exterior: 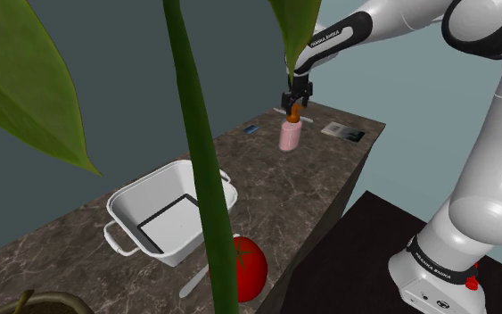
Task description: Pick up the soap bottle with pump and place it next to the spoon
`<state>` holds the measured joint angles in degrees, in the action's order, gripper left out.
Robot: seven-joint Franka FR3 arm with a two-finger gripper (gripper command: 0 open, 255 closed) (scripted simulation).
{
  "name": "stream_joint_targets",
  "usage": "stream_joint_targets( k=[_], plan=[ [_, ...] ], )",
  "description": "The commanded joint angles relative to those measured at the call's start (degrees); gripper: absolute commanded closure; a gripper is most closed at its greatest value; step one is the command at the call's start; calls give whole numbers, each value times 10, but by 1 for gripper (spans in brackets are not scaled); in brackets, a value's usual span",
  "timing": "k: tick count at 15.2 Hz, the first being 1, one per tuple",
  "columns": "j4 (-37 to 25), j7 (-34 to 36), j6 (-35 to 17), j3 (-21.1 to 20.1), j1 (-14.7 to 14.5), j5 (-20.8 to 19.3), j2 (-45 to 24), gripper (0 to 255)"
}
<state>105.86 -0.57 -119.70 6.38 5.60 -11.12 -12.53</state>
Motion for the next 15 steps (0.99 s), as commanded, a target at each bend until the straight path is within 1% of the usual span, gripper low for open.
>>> stream_joint_targets(
  k=[1, 3, 10, 11, 15],
  plan=[
    [6, 1, -15, 1, 1, -1, -8, 0],
    [12, 1, -26, 1, 3, -1, -13, 0],
    [12, 1, -26, 1, 3, -1, -13, 0],
    [12, 1, -26, 1, 3, -1, -13, 255],
    [12, 1, -26, 1, 2, -1, -14, 255]
  ],
)
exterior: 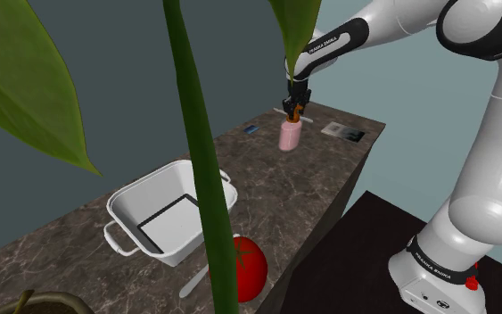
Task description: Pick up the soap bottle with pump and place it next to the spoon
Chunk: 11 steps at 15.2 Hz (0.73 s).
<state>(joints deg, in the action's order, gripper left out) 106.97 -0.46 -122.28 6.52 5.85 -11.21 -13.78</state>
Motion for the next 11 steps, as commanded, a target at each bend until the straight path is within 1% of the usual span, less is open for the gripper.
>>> stream_joint_targets(
  k=[1, 5, 11],
  plan=[
    [1, 0, 0, 0, 0, 0, -1, 255],
    [1, 0, 0, 0, 0, 0, -1, 255],
    [-24, -7, 41, -1, -1, 2, 15, 255]
  ],
)
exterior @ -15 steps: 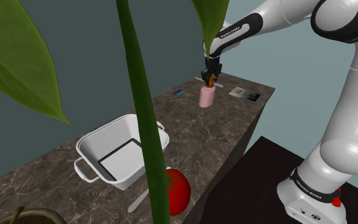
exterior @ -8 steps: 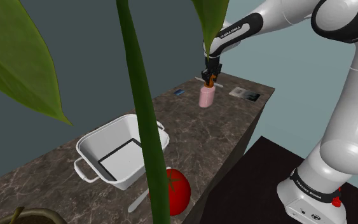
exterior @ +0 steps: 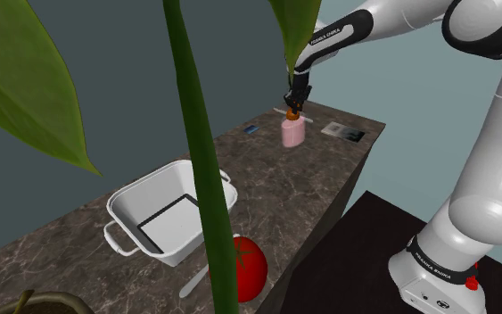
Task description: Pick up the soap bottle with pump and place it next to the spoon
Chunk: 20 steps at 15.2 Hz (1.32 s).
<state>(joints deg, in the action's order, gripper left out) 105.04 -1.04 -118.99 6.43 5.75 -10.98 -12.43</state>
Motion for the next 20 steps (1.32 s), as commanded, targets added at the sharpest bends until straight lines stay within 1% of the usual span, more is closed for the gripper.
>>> stream_joint_targets(
  k=[1, 11, 20],
  plan=[
    [-10, -3, 15, 0, 0, 1, 4, 255],
    [-64, -15, 86, 0, -1, 4, 22, 255],
    [-126, -26, 152, -1, -2, 7, 27, 255]
  ],
)
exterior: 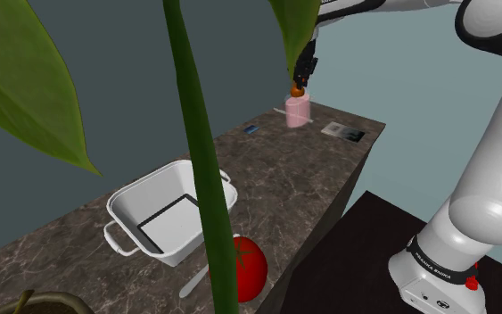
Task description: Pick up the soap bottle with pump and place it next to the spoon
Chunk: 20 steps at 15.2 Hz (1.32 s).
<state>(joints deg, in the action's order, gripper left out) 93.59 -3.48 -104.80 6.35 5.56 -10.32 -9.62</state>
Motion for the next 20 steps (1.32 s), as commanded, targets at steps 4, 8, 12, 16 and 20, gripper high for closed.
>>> stream_joint_targets(
  k=[4, 8, 12, 16, 20],
  plan=[
    [-43, -7, 41, 0, 0, 2, -2, 255],
    [-79, -12, 72, 0, 0, 3, -6, 255],
    [-118, -18, 105, 0, 0, 4, -12, 255],
    [-161, -24, 139, 0, 0, 6, -21, 255],
    [-210, -31, 174, 0, 0, 7, -33, 255]
  ],
)
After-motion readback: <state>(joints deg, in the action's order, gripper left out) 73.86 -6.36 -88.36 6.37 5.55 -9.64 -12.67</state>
